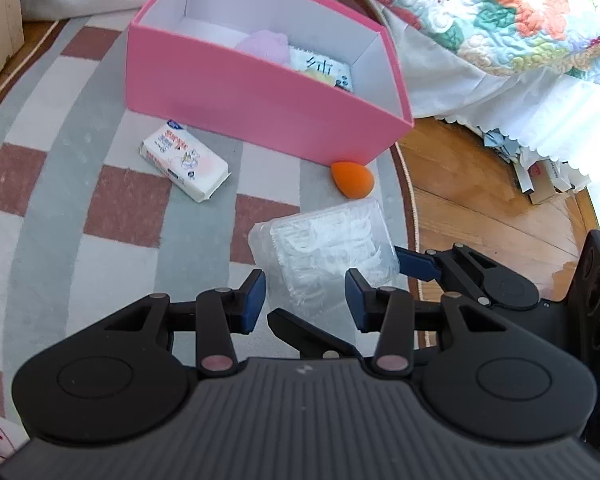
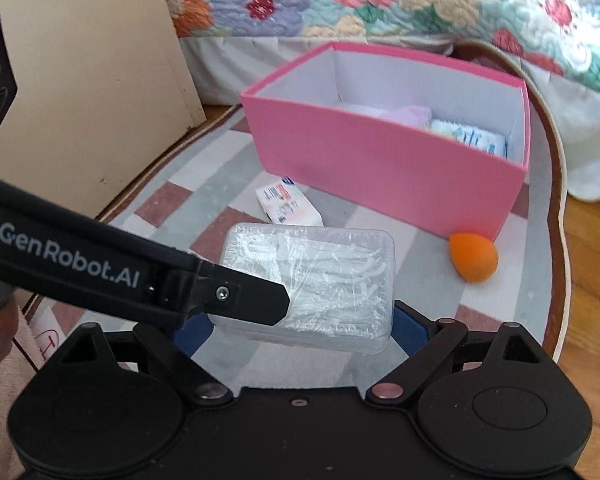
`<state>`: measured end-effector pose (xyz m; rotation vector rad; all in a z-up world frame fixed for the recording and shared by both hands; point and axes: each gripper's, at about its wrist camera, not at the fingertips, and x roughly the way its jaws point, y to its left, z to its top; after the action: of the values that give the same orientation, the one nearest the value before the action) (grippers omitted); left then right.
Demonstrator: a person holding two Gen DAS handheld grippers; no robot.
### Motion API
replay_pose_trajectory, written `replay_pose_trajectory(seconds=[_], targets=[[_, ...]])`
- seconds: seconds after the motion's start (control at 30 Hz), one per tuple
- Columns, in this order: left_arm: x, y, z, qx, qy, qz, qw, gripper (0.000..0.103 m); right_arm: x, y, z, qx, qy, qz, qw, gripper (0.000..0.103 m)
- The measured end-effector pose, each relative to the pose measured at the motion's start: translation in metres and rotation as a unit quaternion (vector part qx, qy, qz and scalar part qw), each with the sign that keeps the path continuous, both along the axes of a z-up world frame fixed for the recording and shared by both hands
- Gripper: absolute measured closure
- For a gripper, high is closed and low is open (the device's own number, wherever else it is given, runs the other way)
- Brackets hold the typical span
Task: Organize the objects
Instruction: 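Lift the floss-pick box with the left tool off the rug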
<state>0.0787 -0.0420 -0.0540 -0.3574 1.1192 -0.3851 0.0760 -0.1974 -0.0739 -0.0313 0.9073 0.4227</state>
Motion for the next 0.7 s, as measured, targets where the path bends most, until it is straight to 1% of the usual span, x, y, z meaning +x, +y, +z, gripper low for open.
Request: replay_pose_trajectory(seconds=[0.13,0.3,0.47,0.7], targets=[[-0.004,0.002,0.012,-0.001,-0.008,0.001,1.0,0.061,-0.003,0.005,0.014,-0.013,-0.013,0.013,1.0,0.008],[-0.007,0.004,0.027,0.006,-0.023,0.002,0.9997,0.061,-0.003,0.004,0.024,0.007,-0.017,0.014,1.0,0.007],[-0.004,0.007,0.036,0.004,-0.029,0.008,0.9995,0.061,0.001,0.005,0.032,0.008,-0.024,0.021,0.999,0.007],[0.004,0.005,0.054,0.013,-0.054,0.013,0.9983,0.061,0.015,0.005,0.047,0.007,-0.034,0.03,0.999,0.007]])
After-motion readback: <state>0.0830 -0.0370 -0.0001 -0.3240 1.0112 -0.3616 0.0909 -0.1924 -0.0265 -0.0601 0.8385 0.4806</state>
